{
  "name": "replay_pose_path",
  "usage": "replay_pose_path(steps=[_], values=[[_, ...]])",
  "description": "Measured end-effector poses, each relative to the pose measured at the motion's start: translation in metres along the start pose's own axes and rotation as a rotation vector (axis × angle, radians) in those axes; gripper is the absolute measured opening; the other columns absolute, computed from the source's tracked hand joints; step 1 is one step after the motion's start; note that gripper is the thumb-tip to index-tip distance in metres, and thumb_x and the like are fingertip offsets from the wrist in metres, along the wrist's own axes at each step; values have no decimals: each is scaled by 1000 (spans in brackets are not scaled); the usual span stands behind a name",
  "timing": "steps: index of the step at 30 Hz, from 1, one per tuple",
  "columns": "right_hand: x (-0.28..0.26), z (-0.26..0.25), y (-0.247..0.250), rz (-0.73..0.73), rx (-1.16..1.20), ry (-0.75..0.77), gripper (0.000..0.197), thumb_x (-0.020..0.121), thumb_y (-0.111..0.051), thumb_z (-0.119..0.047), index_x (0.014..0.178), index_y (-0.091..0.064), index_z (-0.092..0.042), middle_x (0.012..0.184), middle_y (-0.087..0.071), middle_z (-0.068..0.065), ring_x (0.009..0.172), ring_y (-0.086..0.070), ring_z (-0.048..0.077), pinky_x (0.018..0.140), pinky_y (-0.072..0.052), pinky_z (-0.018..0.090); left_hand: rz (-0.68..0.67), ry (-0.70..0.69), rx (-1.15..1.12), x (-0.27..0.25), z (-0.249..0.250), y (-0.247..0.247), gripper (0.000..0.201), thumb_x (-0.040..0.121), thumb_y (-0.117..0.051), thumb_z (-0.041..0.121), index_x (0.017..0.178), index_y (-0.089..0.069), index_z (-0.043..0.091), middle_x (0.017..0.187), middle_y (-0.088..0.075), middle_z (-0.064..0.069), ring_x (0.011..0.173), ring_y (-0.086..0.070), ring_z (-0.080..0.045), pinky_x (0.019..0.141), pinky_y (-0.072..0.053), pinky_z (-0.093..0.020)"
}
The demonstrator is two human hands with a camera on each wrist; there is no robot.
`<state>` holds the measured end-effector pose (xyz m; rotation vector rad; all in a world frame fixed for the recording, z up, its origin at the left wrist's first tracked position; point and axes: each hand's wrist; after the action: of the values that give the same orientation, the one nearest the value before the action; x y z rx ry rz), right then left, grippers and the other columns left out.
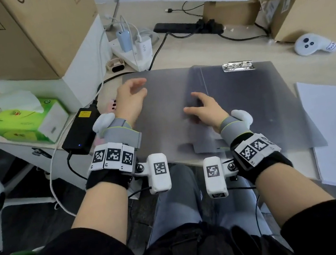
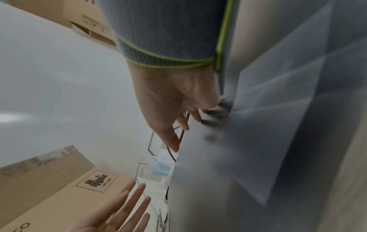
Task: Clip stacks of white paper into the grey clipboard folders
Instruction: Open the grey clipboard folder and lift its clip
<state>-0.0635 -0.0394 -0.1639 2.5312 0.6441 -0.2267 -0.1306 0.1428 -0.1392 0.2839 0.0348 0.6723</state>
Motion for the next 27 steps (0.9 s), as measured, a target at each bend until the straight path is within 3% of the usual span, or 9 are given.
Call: replay_pose_path(steps=[1, 5, 7, 9, 13, 16, 20, 24, 27], values=[[-5, 4, 9, 65, 41, 14, 60, 85, -65, -22, 140, -42, -18, 139, -43, 5, 121, -49, 22, 75, -52, 27, -47, -16, 0, -4, 4, -10, 32, 87, -52, -2, 117, -60, 3, 123, -62, -13, 101, -52, -9, 82, -40, -5], [-19, 20, 53, 333, -9, 59, 45, 84, -64, -17, 129, -55, -17, 134, -52, 8, 97, -53, 17, 86, -39, 21, -210, -61, 11, -17, 18, -47, 30, 86, -55, -3, 116, -60, -2, 118, -63, -19, 97, -55, -12, 77, -42, -3], [-26, 35, 83, 499, -93, 21, 45, 83, -63, -17, 128, -56, -14, 132, -55, 11, 109, -55, 25, 94, -40, 27, -304, -57, 29, -25, 23, -70, 29, 87, -56, -2, 116, -60, -2, 111, -63, -16, 91, -56, -9, 74, -43, 0], [-27, 53, 108, 610, -218, -89, 49, 81, -62, -21, 129, -54, -14, 133, -55, 14, 127, -46, 31, 105, -35, 37, -388, -38, 63, -32, 26, -88, 28, 88, -56, -1, 116, -60, -1, 105, -61, -10, 85, -56, -6, 71, -42, -1], [-32, 86, 139, 498, -446, -431, 72, 76, -60, -42, 136, -40, -8, 141, -45, 20, 139, -28, 35, 114, -20, 50, -465, -6, 117, -43, 25, -113, 28, 89, -55, 2, 116, -60, 1, 102, -59, -6, 85, -55, -8, 52, -38, 3], [-41, 100, 154, 489, -527, -482, 73, 76, -59, -49, 132, -40, -6, 136, -47, 21, 131, -33, 37, 108, -28, 50, -484, 3, 141, -51, 28, -134, 28, 90, -55, 3, 118, -59, 0, 102, -58, -7, 78, -52, -3, 41, -32, 3], [-51, 101, 163, 591, -470, -423, 63, 78, -62, -40, 129, -44, -8, 132, -47, 20, 126, -37, 36, 102, -33, 44, -475, 23, 182, -53, 23, -146, 26, 88, -57, 6, 114, -62, 4, 99, -60, -6, 83, -54, -11, 46, -36, 1], [-69, 101, 179, 584, -244, -314, 43, 86, -56, -17, 127, -53, -5, 129, -58, 19, 123, -51, 34, 100, -40, 36, -438, 19, 194, -58, 18, -156, 24, 85, -61, 7, 109, -65, 7, 98, -61, -5, 92, -55, -15, 72, -42, -15], [-82, 104, 186, 478, -244, -371, 34, 86, -52, -8, 118, -62, -5, 110, -68, 21, 98, -65, 33, 86, -52, 34, -420, 11, 187, -60, 21, -162, 25, 85, -62, 7, 110, -66, 7, 99, -61, -4, 94, -55, -13, 77, -42, -19]])
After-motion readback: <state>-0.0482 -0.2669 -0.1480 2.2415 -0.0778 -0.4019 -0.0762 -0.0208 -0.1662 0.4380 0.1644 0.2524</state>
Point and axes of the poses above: each hand's wrist, its own x-axis towards the middle knuckle, its own y-axis out of the back of the hand, z = x × y
